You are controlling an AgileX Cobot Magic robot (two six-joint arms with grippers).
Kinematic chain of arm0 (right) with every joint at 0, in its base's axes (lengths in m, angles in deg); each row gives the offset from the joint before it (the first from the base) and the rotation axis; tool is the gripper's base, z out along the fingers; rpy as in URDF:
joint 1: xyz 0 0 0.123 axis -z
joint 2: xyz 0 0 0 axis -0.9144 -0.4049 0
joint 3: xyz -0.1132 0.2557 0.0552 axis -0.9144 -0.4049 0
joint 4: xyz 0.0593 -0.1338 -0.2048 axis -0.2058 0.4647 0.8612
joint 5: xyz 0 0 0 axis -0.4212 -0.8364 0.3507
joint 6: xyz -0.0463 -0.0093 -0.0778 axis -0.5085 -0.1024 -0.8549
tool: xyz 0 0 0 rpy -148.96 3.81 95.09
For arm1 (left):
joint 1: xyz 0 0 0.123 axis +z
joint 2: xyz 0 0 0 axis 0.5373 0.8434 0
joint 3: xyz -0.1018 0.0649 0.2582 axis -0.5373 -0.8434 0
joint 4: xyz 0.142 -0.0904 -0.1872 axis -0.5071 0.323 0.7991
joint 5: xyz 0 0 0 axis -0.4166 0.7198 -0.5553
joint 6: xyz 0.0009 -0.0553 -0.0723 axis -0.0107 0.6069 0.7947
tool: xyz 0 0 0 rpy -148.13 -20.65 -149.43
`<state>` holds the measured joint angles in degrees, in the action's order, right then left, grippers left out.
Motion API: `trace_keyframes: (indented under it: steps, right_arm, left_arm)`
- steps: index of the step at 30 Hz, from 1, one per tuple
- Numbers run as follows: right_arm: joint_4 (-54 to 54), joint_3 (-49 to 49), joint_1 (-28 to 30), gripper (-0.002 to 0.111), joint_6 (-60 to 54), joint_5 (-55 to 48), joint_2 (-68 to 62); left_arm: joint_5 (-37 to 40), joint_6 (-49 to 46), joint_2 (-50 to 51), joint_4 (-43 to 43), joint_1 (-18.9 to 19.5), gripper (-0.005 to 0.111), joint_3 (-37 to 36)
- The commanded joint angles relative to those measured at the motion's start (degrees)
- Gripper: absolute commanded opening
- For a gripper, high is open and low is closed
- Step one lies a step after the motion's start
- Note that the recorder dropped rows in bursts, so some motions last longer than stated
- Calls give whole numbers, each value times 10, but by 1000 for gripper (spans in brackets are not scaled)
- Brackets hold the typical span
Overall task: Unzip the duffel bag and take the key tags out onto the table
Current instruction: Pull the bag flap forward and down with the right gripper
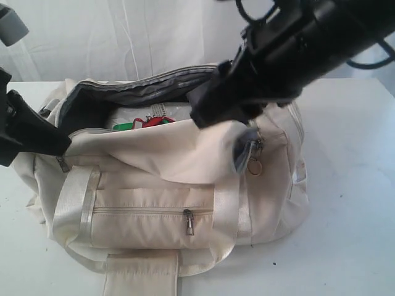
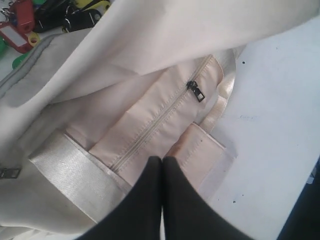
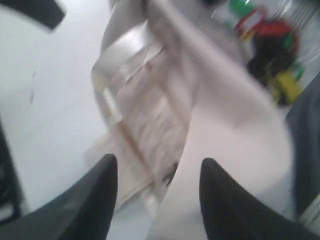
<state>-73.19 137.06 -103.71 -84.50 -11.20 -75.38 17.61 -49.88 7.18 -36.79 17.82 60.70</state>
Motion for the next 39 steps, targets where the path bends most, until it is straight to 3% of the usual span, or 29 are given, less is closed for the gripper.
trace_keyframes:
  steps: [1, 6, 14, 17, 25, 29, 37, 39]
  right_arm:
    - [9, 4, -1, 40, -1, 111, -28]
    - [11, 4, -4, 35, -12, 67, -90]
    - [12, 4, -4, 21, 0, 321, -176]
    - [7, 10, -4, 16, 1, 278, -214]
    - [-167, 28, -12, 15, -91, -2, -253]
    - [-184, 28, -23, 15, -119, -94, -253]
    - [-183, 63, -25, 15, -129, -115, -228]
    - [-154, 96, -24, 15, -136, -76, -203]
  left_arm:
    - [11, 3, -6, 14, -4, 0, 2]
    - [12, 3, -6, 19, -4, 0, 2]
    - [12, 3, -6, 22, -4, 0, 2]
    - [12, 3, -6, 22, -4, 0, 2]
    - [12, 3, -6, 22, -4, 0, 2]
    - [13, 3, -6, 22, -4, 0, 2]
    - [15, 3, -6, 22, -4, 0, 2]
    - [15, 3, -6, 22, -4, 0, 2]
